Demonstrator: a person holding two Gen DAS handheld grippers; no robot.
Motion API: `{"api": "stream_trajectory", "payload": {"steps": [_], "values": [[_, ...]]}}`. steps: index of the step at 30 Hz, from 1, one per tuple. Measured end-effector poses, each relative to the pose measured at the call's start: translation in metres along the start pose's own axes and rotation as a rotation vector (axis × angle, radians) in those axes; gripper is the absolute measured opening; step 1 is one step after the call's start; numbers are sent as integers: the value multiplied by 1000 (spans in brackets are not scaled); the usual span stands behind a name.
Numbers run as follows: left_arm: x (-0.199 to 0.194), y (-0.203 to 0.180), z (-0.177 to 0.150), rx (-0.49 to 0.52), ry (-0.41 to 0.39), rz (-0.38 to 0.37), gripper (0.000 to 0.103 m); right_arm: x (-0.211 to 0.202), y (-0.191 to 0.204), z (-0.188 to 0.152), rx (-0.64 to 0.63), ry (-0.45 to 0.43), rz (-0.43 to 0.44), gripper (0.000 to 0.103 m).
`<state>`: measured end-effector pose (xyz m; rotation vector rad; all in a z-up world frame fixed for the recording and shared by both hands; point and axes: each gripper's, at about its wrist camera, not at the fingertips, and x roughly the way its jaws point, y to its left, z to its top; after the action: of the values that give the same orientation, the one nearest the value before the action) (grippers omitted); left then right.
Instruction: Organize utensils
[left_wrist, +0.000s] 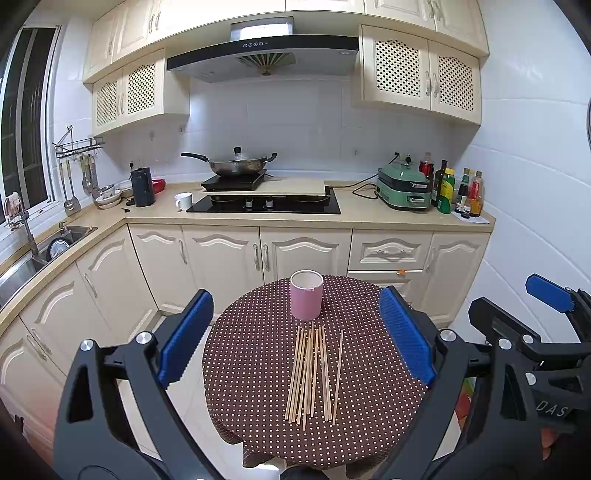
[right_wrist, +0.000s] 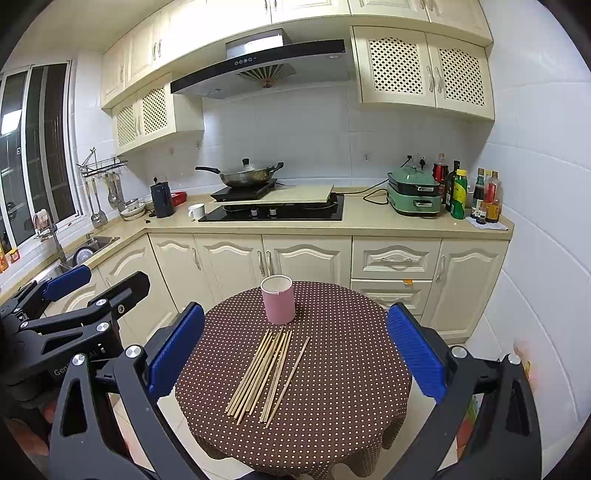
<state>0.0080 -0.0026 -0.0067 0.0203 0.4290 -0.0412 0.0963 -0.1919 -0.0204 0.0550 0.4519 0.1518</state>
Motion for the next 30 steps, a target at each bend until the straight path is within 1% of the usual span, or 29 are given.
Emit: {"api": "stream_trajectory", "payload": {"steps": [8, 14, 19, 24, 26, 30], "values": [[7, 2, -4, -2, 25, -8, 89, 4, 0, 1, 1, 18, -1, 96], [20, 1, -10, 1, 66, -21, 85, 17, -4, -5, 22, 67, 1, 96], [39, 3, -18, -4, 132, -35, 83, 34, -7, -12, 45, 131, -3, 96], [63, 6, -27, -5, 209, -27, 83, 55, -11, -21, 76, 207, 0, 96], [73, 9, -29, -8, 231, -33, 83, 65, -12, -25, 99, 241, 12, 96], [96, 13, -36, -18, 300, -41, 83, 83, -13, -28, 120, 299, 17, 96]]}}
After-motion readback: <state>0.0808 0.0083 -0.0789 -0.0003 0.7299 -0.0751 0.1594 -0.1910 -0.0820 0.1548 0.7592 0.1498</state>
